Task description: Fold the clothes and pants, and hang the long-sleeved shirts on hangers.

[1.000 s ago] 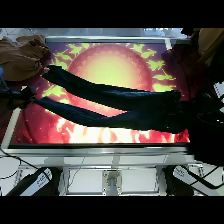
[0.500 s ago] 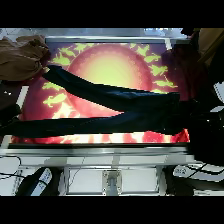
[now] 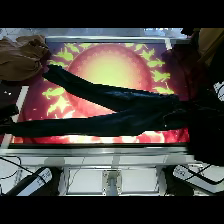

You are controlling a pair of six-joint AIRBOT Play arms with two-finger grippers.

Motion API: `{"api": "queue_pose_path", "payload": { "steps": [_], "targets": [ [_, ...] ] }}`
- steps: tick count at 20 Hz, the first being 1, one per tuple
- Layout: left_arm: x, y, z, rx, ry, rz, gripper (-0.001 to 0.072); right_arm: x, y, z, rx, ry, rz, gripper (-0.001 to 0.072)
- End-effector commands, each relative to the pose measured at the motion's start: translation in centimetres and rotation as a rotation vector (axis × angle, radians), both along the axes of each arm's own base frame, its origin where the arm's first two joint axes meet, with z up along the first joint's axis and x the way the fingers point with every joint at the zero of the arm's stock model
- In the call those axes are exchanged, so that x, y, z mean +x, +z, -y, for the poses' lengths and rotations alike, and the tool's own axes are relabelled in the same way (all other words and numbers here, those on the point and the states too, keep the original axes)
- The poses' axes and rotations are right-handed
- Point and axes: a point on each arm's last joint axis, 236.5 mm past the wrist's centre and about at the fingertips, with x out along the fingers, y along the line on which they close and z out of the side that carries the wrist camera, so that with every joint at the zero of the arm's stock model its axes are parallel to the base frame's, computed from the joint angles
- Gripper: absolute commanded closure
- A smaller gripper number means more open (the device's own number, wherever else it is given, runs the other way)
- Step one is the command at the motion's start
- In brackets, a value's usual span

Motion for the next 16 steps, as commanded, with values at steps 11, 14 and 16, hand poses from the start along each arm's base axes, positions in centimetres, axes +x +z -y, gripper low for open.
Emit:
{"api": "queue_pose_path", "payload": {
  "steps": [11, 14, 16],
  "targets": [
    [4.5, -13.7, -1.5, -0.091, -0.140, -0.444, 0.0692, -6.9, -6.7, 1.2, -0.164, -0.170, -0.200, 0.0673],
    [7.9, -16.8, -1.6, -0.062, -0.145, -0.408, 0.0692, -8.6, -9.5, 0.3, -0.153, -0.231, -0.265, 0.0672],
    [11.6, -17.0, -2.0, -0.011, -0.160, -0.290, 0.0692, -8.4, -9.7, 0.3, -0.150, -0.269, -0.271, 0.0673]
  ]
}}
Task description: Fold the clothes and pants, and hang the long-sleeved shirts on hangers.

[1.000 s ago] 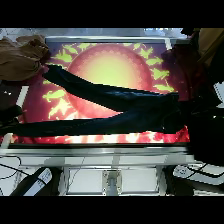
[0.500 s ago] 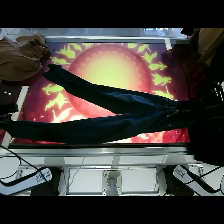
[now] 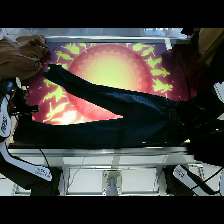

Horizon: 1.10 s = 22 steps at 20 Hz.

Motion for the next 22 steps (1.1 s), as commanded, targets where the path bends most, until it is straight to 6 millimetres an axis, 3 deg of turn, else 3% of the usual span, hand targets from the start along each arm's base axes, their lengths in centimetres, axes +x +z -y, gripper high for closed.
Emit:
{"api": "queue_pose_path", "payload": {
  "steps": [1, 4, 6, 7, 8, 9, 11, 13, 15, 16, 18, 20, 22],
  "targets": [
    [6.2, -1.3, -0.7, 0.064, -0.010, 0.181, 0.0692, -0.7, -1.7, -0.1, -0.014, -0.076, -0.034, 0.0672],
    [11.4, 1.6, -1.3, 0.102, -0.014, 0.373, 0.0692, -0.1, -1.6, -0.4, 0.002, -0.114, -0.019, 0.0672],
    [12.4, 2.2, -0.7, 0.088, -0.014, 0.405, 0.0692, 0.5, -1.3, -0.9, 0.029, -0.132, 0.000, 0.0671],
    [12.3, 2.1, -0.5, 0.079, -0.012, 0.401, 0.0654, 1.0, -1.1, -1.4, 0.052, -0.145, 0.016, 0.0610],
    [12.2, 2.1, -0.1, 0.070, -0.011, 0.394, 0.0375, 1.5, -0.8, -1.9, 0.078, -0.158, 0.032, 0.0454],
    [12.2, 2.3, -0.1, 0.073, -0.015, 0.396, 0.0005, 2.0, -0.5, -2.3, 0.102, -0.168, 0.046, 0.0386],
    [12.4, 3.8, -0.4, 0.096, -0.018, 0.431, -0.0012, 2.3, 0.3, -2.2, 0.104, -0.158, 0.055, 0.0386],
    [12.4, 7.5, -2.4, 0.177, -0.008, 0.508, -0.0011, 2.7, 1.8, -1.1, 0.049, -0.137, 0.088, 0.0386],
    [11.0, 11.7, -5.4, 0.257, 0.028, 0.572, -0.0010, 3.5, 4.0, 0.4, -0.036, -0.124, 0.162, 0.0386],
    [9.6, 12.7, -6.7, 0.270, 0.068, 0.585, -0.0010, 3.9, 5.2, 1.1, -0.079, -0.120, 0.202, 0.0387],
    [5.9, 12.7, -8.9, 0.262, 0.179, 0.579, -0.0009, 4.4, 7.2, 1.5, -0.125, -0.118, 0.270, 0.0387],
    [3.1, 10.5, -9.7, 0.173, 0.283, 0.588, -0.0008, 4.3, 8.2, 1.1, -0.136, -0.117, 0.306, 0.0387],
    [2.9, 8.1, -9.5, 0.027, 0.329, 0.646, -0.0007, 4.4, 9.2, 0.4, -0.124, -0.118, 0.342, 0.0387]
  ]
}}
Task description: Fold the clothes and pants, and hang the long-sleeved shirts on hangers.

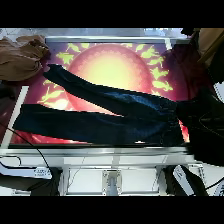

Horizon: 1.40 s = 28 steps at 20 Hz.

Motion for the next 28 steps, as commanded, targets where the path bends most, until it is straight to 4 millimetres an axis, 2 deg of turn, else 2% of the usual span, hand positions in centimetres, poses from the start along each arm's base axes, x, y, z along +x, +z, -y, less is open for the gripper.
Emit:
{"api": "queue_pose_path", "payload": {
  "steps": [1, 3, 7, 11, 15, 17, 22, 28],
  "targets": [
    [-0.4, -2.4, 0.1, -0.216, 0.016, 0.172, -0.0008, 0.5, 2.3, -0.8, -0.007, -0.001, 0.084, 0.0387],
    [1.1, -3.5, 0.0, -0.301, -0.019, 0.261, -0.0007, 0.8, 3.1, -1.5, 0.024, -0.028, 0.113, 0.0387],
    [1.5, -7.4, 0.4, -0.354, -0.222, 0.229, -0.0007, 1.4, 4.1, -2.7, 0.091, -0.076, 0.141, 0.0388],
    [4.7, -9.5, 2.0, -0.425, -0.336, 0.350, -0.0002, 2.5, 5.6, -5.1, 0.225, -0.095, 0.187, 0.0391],
    [4.8, -11.8, 2.4, -0.466, -0.352, 0.341, -0.0002, 3.2, 7.0, -6.7, 0.310, -0.088, 0.228, 0.0394],
    [4.9, -12.0, 2.1, -0.455, -0.356, 0.344, -0.0002, 3.2, 7.3, -7.2, 0.334, -0.083, 0.231, 0.0395],
    [5.2, -9.6, 0.7, -0.396, -0.370, 0.381, -0.0001, 2.5, 7.0, -7.5, 0.337, -0.067, 0.200, 0.0395],
    [4.5, -10.4, 0.9, -0.426, -0.367, 0.358, 0.0000, 2.5, 6.9, -7.4, 0.332, -0.068, 0.196, 0.0395]
  ]
}}
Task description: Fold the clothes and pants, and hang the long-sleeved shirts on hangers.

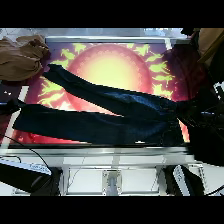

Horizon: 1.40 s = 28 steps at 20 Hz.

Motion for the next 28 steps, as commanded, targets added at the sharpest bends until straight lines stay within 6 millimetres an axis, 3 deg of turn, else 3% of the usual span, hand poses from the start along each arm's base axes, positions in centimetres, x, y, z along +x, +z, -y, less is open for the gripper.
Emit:
{"api": "queue_pose_path", "payload": {
  "steps": [1, 6, 8, 9, 10, 11, 12, 16, 20, 24, 27, 28],
  "targets": [
    [-0.3, -0.3, 0.0, -0.007, -0.006, -0.009, 0.0000, -0.1, 0.0, -0.1, 0.000, 0.004, -0.005, 0.0395],
    [-1.3, -1.6, 0.3, -0.023, -0.027, -0.057, 0.0016, -0.1, 0.0, 0.0, -0.003, 0.001, -0.004, 0.0395],
    [-1.1, -1.9, 0.9, -0.039, -0.037, -0.060, 0.0212, -0.1, 0.0, 0.0, -0.003, 0.000, -0.003, 0.0395],
    [-0.6, -1.7, 1.4, -0.054, -0.038, -0.047, 0.0214, -0.1, 0.0, 0.0, -0.002, 0.000, -0.003, 0.0395],
    [0.0, -1.2, 1.8, -0.070, -0.033, -0.023, 0.0302, -0.1, 0.0, 0.0, -0.003, 0.000, -0.004, 0.0395],
    [0.5, -0.7, 2.0, -0.082, -0.027, 0.001, 0.0648, -0.1, 0.0, 0.0, -0.003, 0.000, -0.004, 0.0395],
    [0.9, -0.1, 2.1, -0.086, -0.027, 0.024, 0.0693, -0.1, 0.0, 0.0, -0.003, 0.000, -0.004, 0.0395],
    [2.0, 3.1, 0.8, -0.025, -0.005, 0.099, 0.0692, -0.3, -0.4, 0.4, -0.024, -0.001, -0.018, 0.0395],
    [6.1, 7.5, -1.3, -0.007, 0.181, 0.274, 0.0692, 0.3, -0.5, 1.2, -0.049, -0.028, 0.000, 0.0395],
    [8.9, 7.4, -1.3, 0.055, 0.233, 0.313, 0.0692, 1.1, -0.3, 2.0, -0.070, -0.060, 0.029, 0.0395],
    [10.5, 5.0, 0.4, 0.051, 0.227, 0.283, 0.0675, 1.5, -0.2, 2.3, -0.079, -0.076, 0.043, 0.0395],
    [11.0, 4.3, 1.4, 0.043, 0.209, 0.273, 0.0368, 1.5, -0.2, 2.3, -0.079, -0.075, 0.042, 0.0395]
  ]
}}
